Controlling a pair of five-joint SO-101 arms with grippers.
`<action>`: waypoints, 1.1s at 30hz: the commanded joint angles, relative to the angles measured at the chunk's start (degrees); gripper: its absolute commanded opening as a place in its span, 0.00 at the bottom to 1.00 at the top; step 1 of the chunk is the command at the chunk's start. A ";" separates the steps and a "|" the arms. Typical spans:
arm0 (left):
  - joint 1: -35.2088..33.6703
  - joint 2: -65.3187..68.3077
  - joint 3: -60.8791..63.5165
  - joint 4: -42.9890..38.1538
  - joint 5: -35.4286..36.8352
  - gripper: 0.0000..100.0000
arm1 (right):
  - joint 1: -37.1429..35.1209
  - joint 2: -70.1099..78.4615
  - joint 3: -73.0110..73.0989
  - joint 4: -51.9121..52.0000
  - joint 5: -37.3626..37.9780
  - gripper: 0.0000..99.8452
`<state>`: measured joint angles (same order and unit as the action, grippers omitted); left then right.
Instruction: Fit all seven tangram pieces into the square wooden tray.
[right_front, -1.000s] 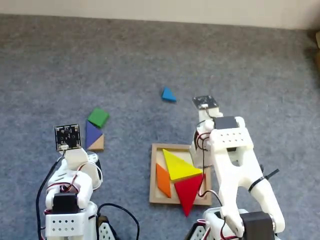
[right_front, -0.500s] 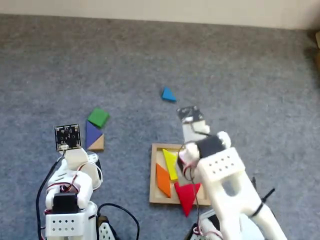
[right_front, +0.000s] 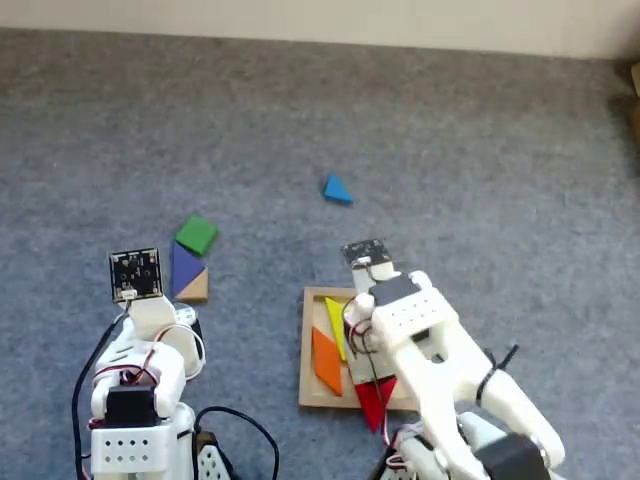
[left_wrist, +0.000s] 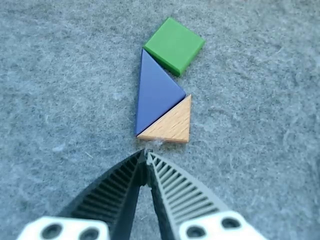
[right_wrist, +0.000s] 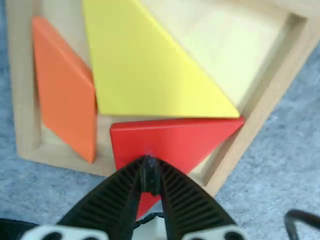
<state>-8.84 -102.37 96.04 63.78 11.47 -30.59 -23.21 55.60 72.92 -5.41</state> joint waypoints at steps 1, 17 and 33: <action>-0.84 -0.13 1.19 0.09 -0.35 0.00 | 4.26 3.38 0.13 -4.62 5.10 0.01; -0.84 -0.13 1.19 0.09 -0.35 0.00 | 13.76 4.62 -2.51 -21.58 23.65 0.01; -0.84 -0.13 1.19 0.09 -0.35 0.00 | 5.14 -17.54 -0.57 -9.98 14.24 0.01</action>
<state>-8.84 -102.37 96.04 63.78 11.47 -23.03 -38.33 54.81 63.69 12.44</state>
